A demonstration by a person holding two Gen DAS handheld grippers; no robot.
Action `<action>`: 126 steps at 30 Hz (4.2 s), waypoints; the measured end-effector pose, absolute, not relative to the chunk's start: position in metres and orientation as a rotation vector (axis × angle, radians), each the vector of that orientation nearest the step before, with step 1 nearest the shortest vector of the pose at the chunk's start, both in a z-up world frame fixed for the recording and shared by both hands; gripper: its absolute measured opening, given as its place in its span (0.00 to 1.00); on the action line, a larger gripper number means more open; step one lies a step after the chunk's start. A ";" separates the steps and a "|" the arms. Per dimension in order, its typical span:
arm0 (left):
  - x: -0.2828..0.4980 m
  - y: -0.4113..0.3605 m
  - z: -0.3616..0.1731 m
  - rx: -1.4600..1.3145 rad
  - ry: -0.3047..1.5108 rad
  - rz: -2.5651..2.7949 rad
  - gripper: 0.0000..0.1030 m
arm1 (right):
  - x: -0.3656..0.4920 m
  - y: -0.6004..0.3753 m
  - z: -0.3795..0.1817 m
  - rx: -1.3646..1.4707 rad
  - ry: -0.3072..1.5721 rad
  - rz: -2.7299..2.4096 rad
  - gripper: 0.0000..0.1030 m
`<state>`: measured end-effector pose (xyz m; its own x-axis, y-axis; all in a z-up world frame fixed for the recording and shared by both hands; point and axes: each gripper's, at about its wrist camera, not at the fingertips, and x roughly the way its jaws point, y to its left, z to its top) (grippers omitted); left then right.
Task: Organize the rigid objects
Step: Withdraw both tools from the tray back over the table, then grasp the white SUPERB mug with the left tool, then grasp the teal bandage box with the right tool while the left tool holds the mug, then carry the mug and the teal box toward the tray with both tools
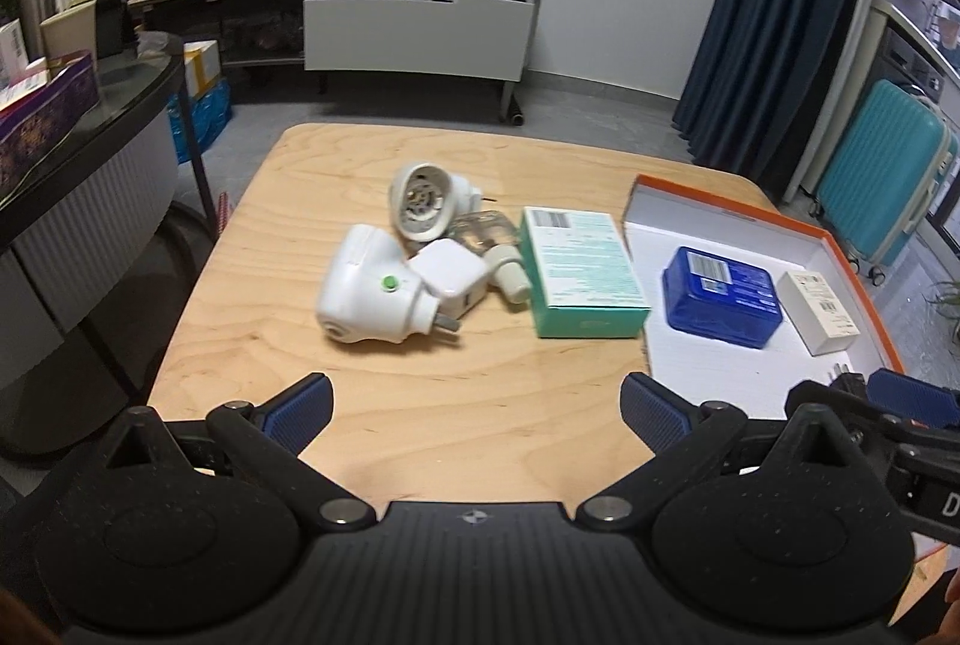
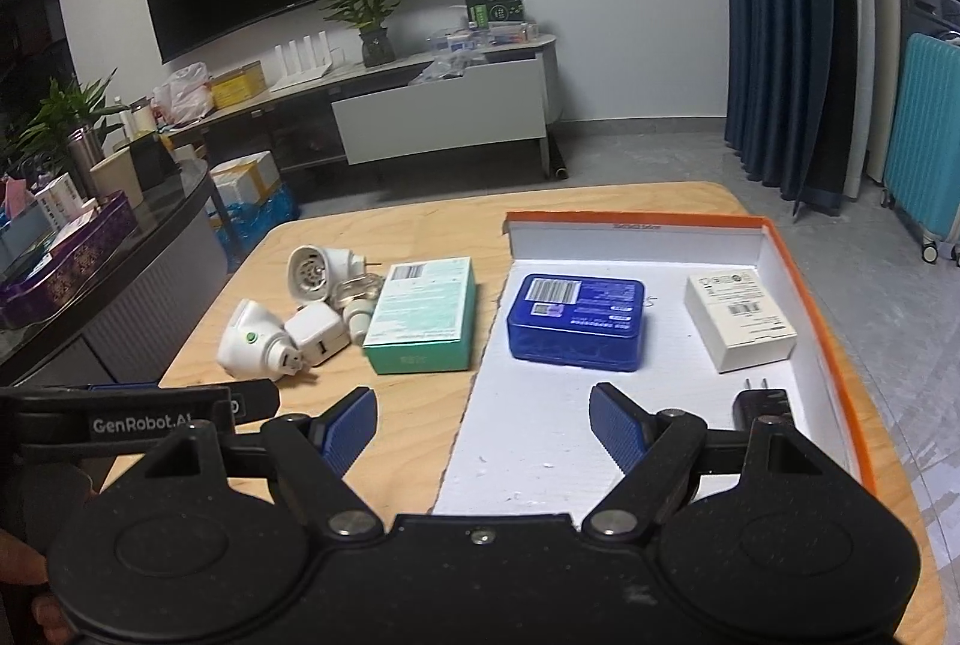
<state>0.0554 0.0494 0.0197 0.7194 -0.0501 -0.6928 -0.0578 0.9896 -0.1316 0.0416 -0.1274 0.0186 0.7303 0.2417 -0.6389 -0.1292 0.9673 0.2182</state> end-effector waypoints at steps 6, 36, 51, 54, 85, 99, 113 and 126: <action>0.057 0.057 0.018 -0.158 0.769 0.023 1.00 | 0.044 -0.122 0.017 0.159 0.732 0.218 0.89; 0.080 0.087 0.001 -0.165 0.785 0.073 1.00 | 0.062 -0.103 0.001 0.144 0.778 0.249 0.89; 0.131 0.095 -0.028 0.003 0.787 -0.008 1.00 | 0.074 -0.107 -0.009 0.147 0.800 0.214 0.89; 0.138 0.099 -0.033 -0.006 0.786 -0.048 1.00 | 0.079 -0.108 -0.011 0.149 0.803 0.206 0.89; 0.096 0.116 -0.028 -0.159 0.669 -0.074 0.61 | 0.177 -0.037 -0.032 0.029 0.848 0.252 0.90; 0.094 0.118 -0.020 -0.216 0.652 -0.082 0.61 | 0.219 -0.031 -0.062 -0.008 0.940 0.232 0.82; 0.081 0.107 -0.002 -0.231 0.628 -0.081 0.61 | 0.122 -0.069 -0.004 0.075 0.793 0.269 0.81; 0.058 0.083 0.020 -0.197 0.621 -0.064 0.61 | 0.067 -0.095 0.022 0.106 0.744 0.238 0.82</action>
